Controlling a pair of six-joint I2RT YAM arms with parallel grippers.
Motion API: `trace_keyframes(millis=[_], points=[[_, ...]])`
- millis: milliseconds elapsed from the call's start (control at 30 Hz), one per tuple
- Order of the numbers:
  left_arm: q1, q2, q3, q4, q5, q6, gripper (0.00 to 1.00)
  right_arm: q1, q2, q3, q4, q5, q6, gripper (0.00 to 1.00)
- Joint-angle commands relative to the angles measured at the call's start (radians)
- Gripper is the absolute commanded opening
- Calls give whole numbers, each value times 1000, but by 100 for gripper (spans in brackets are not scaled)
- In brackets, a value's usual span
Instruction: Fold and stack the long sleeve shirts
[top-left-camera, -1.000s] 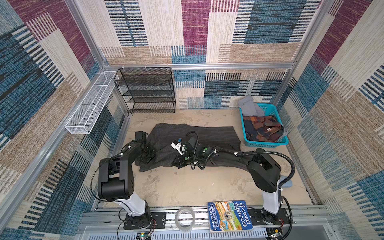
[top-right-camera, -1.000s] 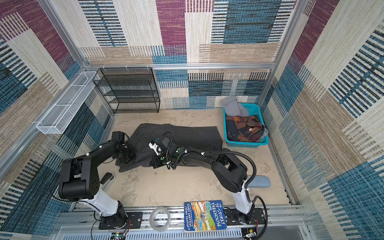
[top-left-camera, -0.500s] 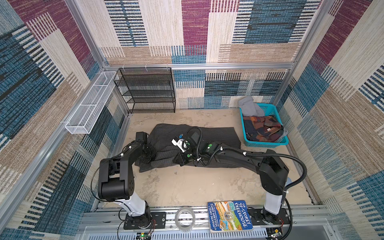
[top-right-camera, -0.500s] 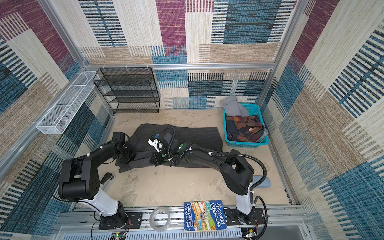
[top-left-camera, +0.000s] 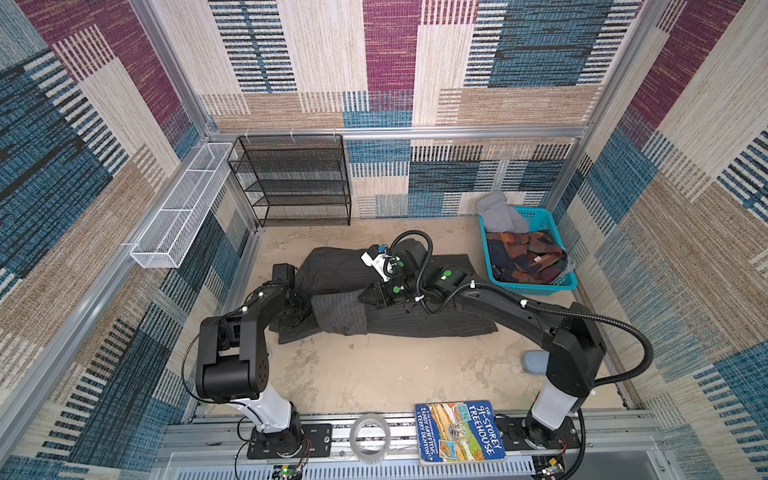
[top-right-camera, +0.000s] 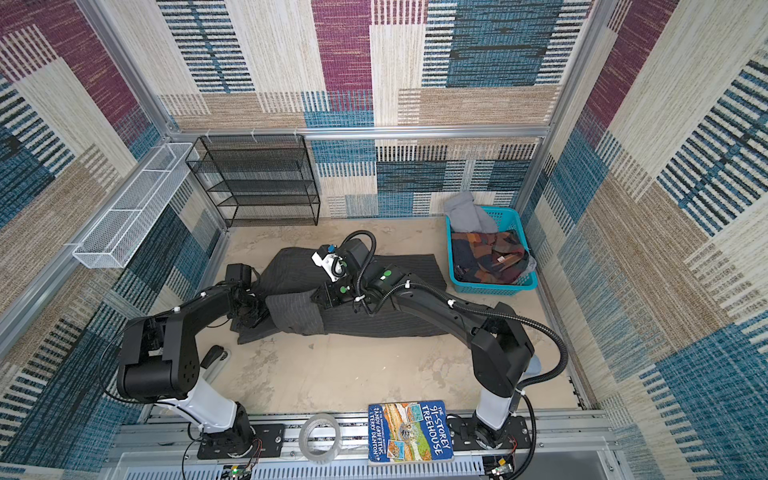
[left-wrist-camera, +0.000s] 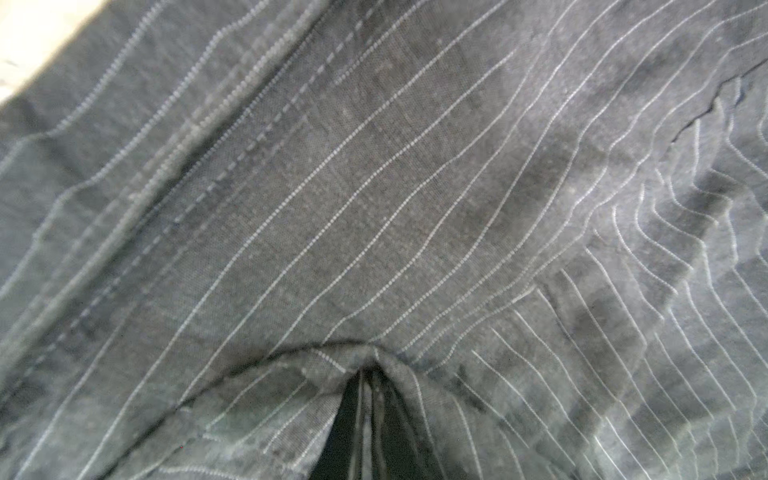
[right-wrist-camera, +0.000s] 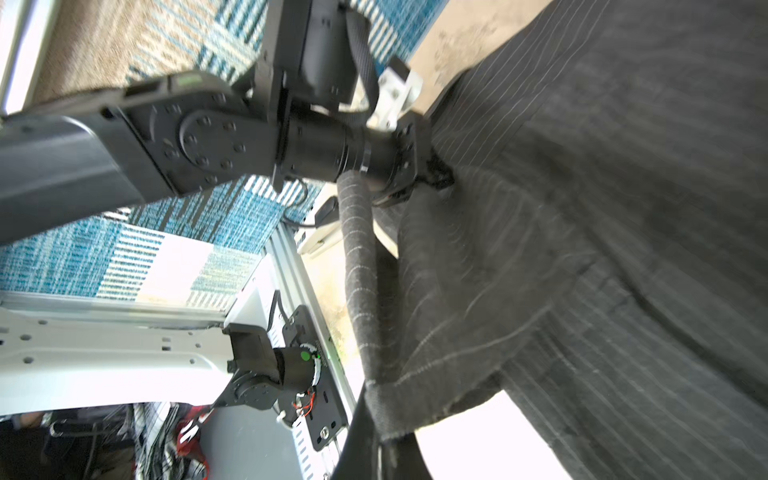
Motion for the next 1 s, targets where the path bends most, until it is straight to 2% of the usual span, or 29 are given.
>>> trace_keyframes(millis=[0, 200, 267, 433, 567, 700, 800, 967], points=[[-3, -1, -1, 12, -7, 0, 10, -33, -9, 8, -39, 16, -33, 3], [-3, -7, -4, 5, -12, 5, 10, -149, 21, -14, -33, 62, -53, 5], [-4, -7, -3, 5, -10, 7, 10, -189, 58, -5, -29, 60, -59, 8], [-8, -12, -3, 4, -2, 4, 10, -228, 196, 65, -114, 222, -80, 33], [-9, -29, 1, -4, -1, 4, 10, -225, 163, -13, -114, 256, -48, 46], [-10, -41, 8, -4, 12, -2, 10, -190, 28, -149, -105, 309, 13, 49], [-12, -49, 16, -8, 23, -6, 10, -116, -50, -226, -119, 327, 68, 49], [-13, -70, 17, -14, 31, -5, 10, 21, -39, -292, -71, 303, 176, 48]])
